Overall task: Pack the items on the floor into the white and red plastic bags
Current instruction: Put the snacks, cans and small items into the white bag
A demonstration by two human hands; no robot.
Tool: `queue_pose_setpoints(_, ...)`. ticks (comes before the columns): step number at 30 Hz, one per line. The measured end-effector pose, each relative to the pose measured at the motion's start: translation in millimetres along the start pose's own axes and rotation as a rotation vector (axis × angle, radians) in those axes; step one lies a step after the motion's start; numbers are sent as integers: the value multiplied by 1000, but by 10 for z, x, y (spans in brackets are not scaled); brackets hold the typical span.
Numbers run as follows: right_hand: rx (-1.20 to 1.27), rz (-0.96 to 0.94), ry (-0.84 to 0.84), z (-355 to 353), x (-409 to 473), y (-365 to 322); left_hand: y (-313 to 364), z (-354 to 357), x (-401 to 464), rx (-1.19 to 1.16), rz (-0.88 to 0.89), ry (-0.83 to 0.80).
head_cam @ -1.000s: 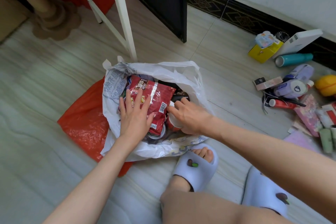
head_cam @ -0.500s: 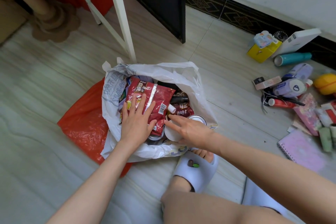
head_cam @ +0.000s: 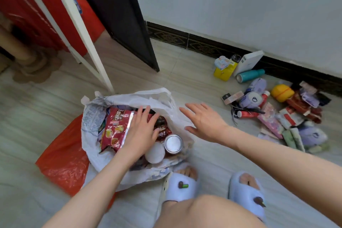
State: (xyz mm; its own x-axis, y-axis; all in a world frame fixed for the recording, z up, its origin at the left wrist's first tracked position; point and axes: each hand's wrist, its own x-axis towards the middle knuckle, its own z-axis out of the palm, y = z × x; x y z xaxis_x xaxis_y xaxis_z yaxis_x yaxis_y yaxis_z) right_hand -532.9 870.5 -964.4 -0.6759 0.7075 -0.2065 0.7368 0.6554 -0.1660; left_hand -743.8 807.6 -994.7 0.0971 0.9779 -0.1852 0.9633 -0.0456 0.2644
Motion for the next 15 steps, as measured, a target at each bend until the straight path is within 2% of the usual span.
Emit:
queue_pose_setpoints(5, -140, 208, 112, -303, -687, 870, 859, 107, 457, -49, 272, 48)
queue_pose_setpoints(8, -66, 387, 177, -239, -1173, 1343, 1308, 338, 677, -70, 336, -2)
queue_pose_setpoints(11, 99, 617, 246, 110, -1620, 1701, 1635, 670, 878, -81, 315, -106)
queue_pose_setpoints(15, 290, 871, 135, 887, -1989, 1996, 1877, 1148, 1218, -83, 190, -237)
